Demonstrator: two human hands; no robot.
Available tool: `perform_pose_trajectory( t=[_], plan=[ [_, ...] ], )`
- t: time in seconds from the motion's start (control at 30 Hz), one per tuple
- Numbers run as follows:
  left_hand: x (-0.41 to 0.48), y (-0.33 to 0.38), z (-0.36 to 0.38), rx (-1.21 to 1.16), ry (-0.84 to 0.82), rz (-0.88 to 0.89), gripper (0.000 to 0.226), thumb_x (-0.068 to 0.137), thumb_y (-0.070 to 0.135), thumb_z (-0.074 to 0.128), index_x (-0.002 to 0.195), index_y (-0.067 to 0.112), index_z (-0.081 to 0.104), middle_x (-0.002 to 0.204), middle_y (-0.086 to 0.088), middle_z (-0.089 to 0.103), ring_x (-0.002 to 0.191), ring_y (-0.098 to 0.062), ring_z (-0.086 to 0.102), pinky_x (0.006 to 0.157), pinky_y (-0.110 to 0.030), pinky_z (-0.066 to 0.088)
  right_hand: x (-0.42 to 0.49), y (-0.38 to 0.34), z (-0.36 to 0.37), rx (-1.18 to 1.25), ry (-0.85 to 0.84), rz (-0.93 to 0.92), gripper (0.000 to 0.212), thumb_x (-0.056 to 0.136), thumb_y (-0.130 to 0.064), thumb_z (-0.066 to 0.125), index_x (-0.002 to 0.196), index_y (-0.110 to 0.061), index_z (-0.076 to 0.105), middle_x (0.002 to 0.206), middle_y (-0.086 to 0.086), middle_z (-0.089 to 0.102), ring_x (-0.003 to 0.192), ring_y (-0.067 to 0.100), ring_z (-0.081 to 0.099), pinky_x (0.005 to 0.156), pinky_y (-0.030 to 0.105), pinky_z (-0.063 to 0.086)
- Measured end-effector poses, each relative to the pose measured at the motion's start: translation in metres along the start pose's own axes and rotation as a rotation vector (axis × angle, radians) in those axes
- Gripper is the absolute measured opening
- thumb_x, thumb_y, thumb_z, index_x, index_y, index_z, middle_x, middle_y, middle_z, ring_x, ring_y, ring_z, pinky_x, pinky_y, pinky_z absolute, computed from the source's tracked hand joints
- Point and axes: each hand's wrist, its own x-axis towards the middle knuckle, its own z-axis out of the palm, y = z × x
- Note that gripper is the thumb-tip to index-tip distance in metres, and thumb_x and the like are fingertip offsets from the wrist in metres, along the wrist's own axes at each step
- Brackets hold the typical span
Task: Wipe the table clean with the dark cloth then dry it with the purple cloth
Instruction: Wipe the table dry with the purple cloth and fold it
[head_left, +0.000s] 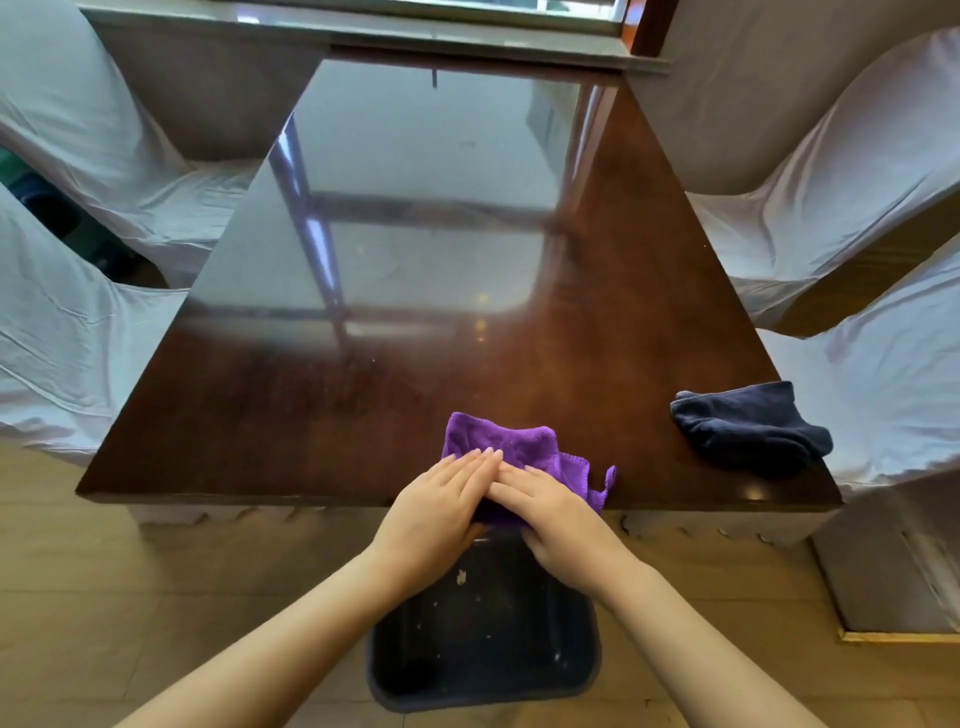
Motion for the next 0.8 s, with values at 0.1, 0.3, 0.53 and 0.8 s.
perform_pose_trajectory(
  t=[0.1,0.3,0.53,0.8],
  plan=[
    [0.014,0.011,-0.016,-0.055,-0.065,-0.066,0.069,0.076,0.023,0.068,0.136,0.013,0.038,0.119,-0.007,0.066,0.102,-0.027,0.064,0.081,-0.036,0.052,-0.007,-0.001,-0.027,0.164,-0.035,0.141,0.061,0.085,-0.003,0.051,0.133,-0.037,0.035,0.136,-0.006,0.051,0.122,0.006,0.047,0.102,0.01,0.031],
    [0.054,0.032,-0.06,-0.199,-0.144,-0.081,0.031,0.084,0.031,0.054,0.113,0.023,0.048,0.108,-0.001,0.066,0.093,-0.024,0.061,0.071,-0.031,0.042,-0.019,-0.006,-0.094,0.087,0.032,0.226,0.028,0.08,-0.014,0.058,0.105,-0.026,0.053,0.102,-0.002,0.064,0.089,0.013,0.059,0.08,0.034,0.052],
    [0.146,0.052,-0.116,-0.11,-0.132,-0.025,0.027,0.083,0.033,0.056,0.107,0.019,0.055,0.101,-0.005,0.068,0.089,-0.027,0.061,0.067,-0.032,0.04,-0.012,0.015,-0.186,-0.074,0.153,0.321,0.025,0.081,-0.025,0.062,0.105,-0.024,0.056,0.1,0.002,0.067,0.087,0.02,0.061,0.076,0.039,0.052],
    [0.283,0.078,-0.119,-0.146,-0.142,-0.057,0.026,0.085,0.028,0.059,0.105,0.011,0.06,0.102,-0.015,0.067,0.089,-0.034,0.06,0.065,-0.033,0.038,0.017,0.11,-0.281,-0.044,0.192,0.412,0.022,0.081,-0.027,0.066,0.102,-0.022,0.063,0.094,0.009,0.068,0.085,0.025,0.062,0.075,0.04,0.051]
  ],
)
